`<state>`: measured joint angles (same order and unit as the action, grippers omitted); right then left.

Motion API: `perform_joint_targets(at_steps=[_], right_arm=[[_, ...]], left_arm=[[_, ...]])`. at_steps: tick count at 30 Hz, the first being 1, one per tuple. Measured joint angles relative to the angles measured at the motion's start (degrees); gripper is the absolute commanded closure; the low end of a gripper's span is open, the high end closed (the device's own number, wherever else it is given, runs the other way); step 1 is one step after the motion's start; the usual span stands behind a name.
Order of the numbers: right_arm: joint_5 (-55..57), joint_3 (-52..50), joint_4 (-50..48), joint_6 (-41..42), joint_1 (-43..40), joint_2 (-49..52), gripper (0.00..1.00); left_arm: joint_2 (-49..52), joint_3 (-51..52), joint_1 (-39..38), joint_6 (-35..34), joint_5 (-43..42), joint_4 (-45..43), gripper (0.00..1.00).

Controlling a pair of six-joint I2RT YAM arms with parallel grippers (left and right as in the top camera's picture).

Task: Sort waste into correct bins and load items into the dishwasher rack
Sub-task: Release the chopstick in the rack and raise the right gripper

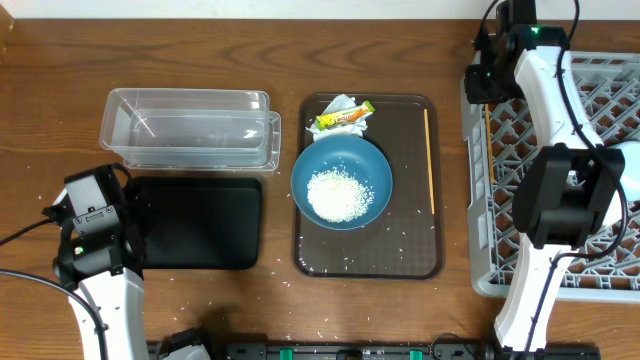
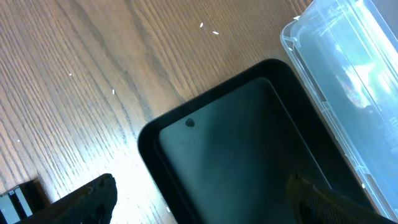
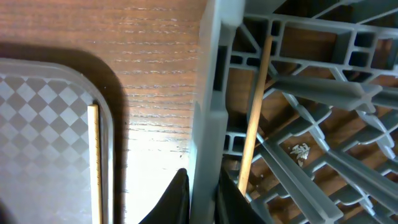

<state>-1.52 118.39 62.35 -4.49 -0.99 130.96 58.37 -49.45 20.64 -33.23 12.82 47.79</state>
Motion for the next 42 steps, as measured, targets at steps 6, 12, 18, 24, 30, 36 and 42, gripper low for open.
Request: perform_joint_targets(at_steps=[6, 12, 18, 24, 30, 36, 42], right_arm=[[0.0, 0.0, 0.0, -2.4, 0.0, 0.0, 0.89], [-0.1, 0.0, 0.0, -4.9, 0.0, 0.0, 0.88], [-0.2, 0.0, -0.1, -5.9, 0.0, -0.1, 0.87], [-1.0, 0.0, -0.1, -6.5, 0.0, -0.1, 0.86], [-2.0, 0.0, 0.0, -7.0, 0.0, -0.1, 0.84], [-1.4, 0.0, -0.1, -6.9, 0.4, -0.1, 0.72], [-2.7, 0.0, -0.2, -4.7, 0.9, -0.2, 0.44]], left_arm=[[0.0, 0.0, 0.0, 0.0, 0.0, 0.0, 0.11], [0.0, 0.0, 0.0, 0.0, 0.0, 0.0, 0.10], [0.0, 0.0, 0.0, 0.0, 0.0, 0.0, 0.11], [0.0, 0.0, 0.0, 0.0, 0.0, 0.0, 0.11], [0.0, 0.0, 0.0, 0.0, 0.0, 0.0, 0.11], [0.0, 0.0, 0.0, 0.0, 0.0, 0.0, 0.11], [0.0, 0.0, 0.0, 0.0, 0.0, 0.0, 0.10]])
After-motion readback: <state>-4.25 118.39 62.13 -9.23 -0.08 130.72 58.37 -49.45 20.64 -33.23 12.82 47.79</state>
